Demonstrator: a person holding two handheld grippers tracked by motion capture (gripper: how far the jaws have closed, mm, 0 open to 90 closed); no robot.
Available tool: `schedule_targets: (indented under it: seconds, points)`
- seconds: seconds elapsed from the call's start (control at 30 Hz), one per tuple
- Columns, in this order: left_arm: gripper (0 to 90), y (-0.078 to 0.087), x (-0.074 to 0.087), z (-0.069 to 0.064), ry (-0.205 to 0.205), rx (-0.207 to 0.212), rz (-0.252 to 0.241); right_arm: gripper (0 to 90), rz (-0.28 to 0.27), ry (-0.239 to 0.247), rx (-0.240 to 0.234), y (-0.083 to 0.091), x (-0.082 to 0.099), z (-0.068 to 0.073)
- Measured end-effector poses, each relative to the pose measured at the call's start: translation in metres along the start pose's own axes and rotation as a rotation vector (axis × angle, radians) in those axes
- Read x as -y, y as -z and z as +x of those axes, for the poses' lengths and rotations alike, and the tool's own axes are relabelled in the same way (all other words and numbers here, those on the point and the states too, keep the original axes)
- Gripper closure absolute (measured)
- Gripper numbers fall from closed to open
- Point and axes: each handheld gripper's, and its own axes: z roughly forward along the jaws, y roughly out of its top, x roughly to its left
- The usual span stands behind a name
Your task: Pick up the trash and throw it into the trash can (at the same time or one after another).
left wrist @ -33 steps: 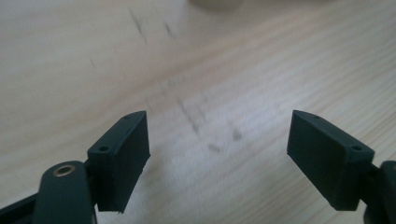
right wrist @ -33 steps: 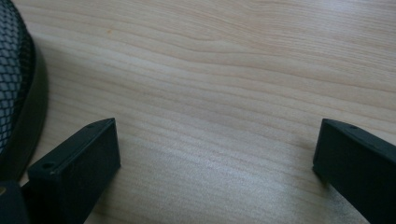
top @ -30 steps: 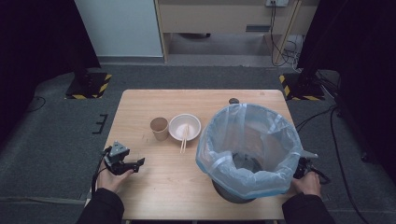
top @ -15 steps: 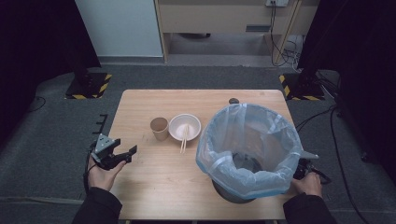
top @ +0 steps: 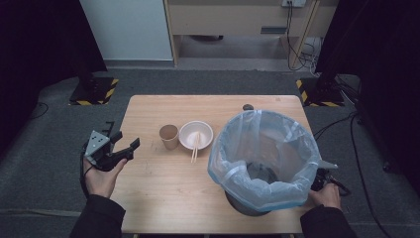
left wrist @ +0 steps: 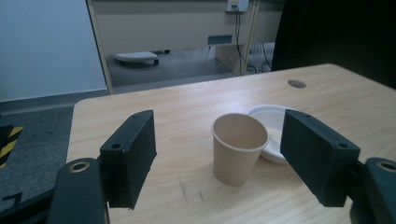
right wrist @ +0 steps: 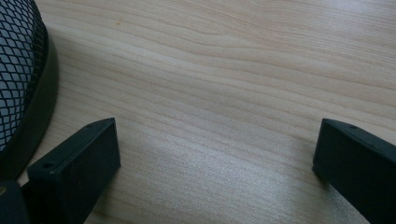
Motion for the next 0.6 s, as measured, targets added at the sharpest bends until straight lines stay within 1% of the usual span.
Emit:
schedule_targets:
  seconds: [0.27,0.33,0.4,0.43,0.6]
  points:
    - [26.4,-0.004,-0.012,0.002,-0.006,-0.006,-0.030,0.8,0.000,0.000,0.000,0.000,0.000,0.000]
    - [26.4,-0.007,-0.017,0.001,-0.002,-0.005,-0.040,0.8,0.000,0.000,0.000,0.000,0.000,0.000]
    - [26.5,-0.008,-0.019,0.001,-0.003,-0.003,-0.042,0.8,0.000,0.000,0.000,0.000,0.000,0.000]
    - [26.5,-0.011,-0.022,0.000,-0.007,-0.003,-0.045,0.8,0.000,0.000,0.000,0.000,0.000,0.000]
    - [26.3,-0.019,-0.027,-0.002,-0.004,0.007,-0.048,0.8,0.000,0.000,0.000,0.000,0.000,0.000]
